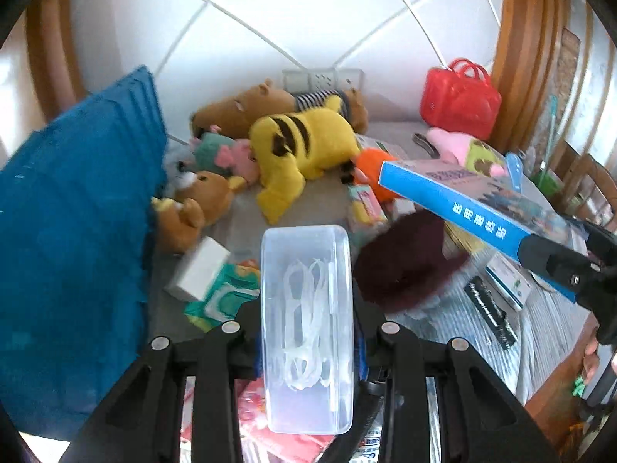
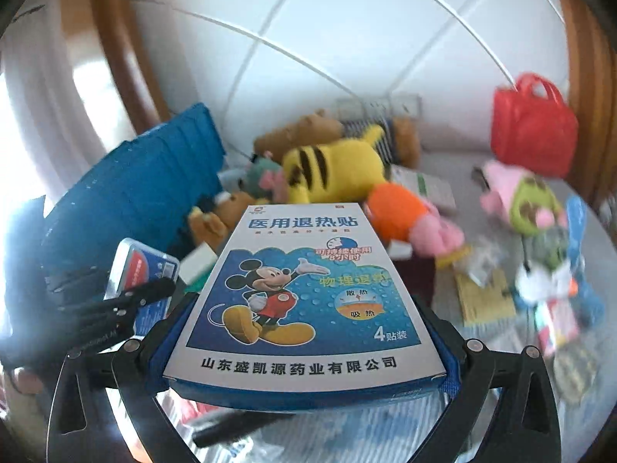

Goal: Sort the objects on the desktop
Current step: 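Carry the floss box and fever-patch box over the blue crate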

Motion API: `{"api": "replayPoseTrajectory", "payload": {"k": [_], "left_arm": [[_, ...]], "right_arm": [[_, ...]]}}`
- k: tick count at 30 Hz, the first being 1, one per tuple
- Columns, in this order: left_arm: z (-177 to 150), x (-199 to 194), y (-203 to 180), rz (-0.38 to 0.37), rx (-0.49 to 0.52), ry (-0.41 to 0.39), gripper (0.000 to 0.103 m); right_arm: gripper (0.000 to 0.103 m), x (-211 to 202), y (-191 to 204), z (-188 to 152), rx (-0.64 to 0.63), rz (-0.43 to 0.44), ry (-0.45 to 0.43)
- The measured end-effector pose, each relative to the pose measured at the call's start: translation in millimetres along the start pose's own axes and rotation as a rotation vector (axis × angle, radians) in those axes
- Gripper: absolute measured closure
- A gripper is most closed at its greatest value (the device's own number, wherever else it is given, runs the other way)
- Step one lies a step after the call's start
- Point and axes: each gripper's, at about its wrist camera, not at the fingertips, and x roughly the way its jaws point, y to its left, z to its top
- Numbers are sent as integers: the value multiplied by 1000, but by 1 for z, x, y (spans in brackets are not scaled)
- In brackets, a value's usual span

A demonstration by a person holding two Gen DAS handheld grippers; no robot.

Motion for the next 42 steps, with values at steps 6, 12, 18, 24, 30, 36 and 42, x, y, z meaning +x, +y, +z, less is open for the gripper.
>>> {"api": "replayPoseTrajectory", "payload": {"k": [6, 12, 18, 24, 30, 36, 42], "left_arm": [[5, -33, 21, 77, -51, -57, 71], [2, -65, 40, 155, -111, -101, 71], [-6, -98, 60, 238, -188, -140, 71], [-6, -139, 89, 332, -263, -193, 70], [1, -178, 140, 420, -330, -249, 70], [2, -185, 221, 480, -366, -239, 70], [-4, -170, 299, 494, -393, -184, 70]], "right_arm": [[1, -5, 30, 28, -107, 53, -45], [1, -7, 61, 46, -208, 134, -74], [1, -6, 97, 55, -291, 225, -92], [1, -4, 137, 67, -356, 320, -112], [1, -5, 198, 89, -431, 403, -156], [1, 13, 271, 110, -460, 449, -171], [1, 62, 346, 114, -475, 438, -108]]}}
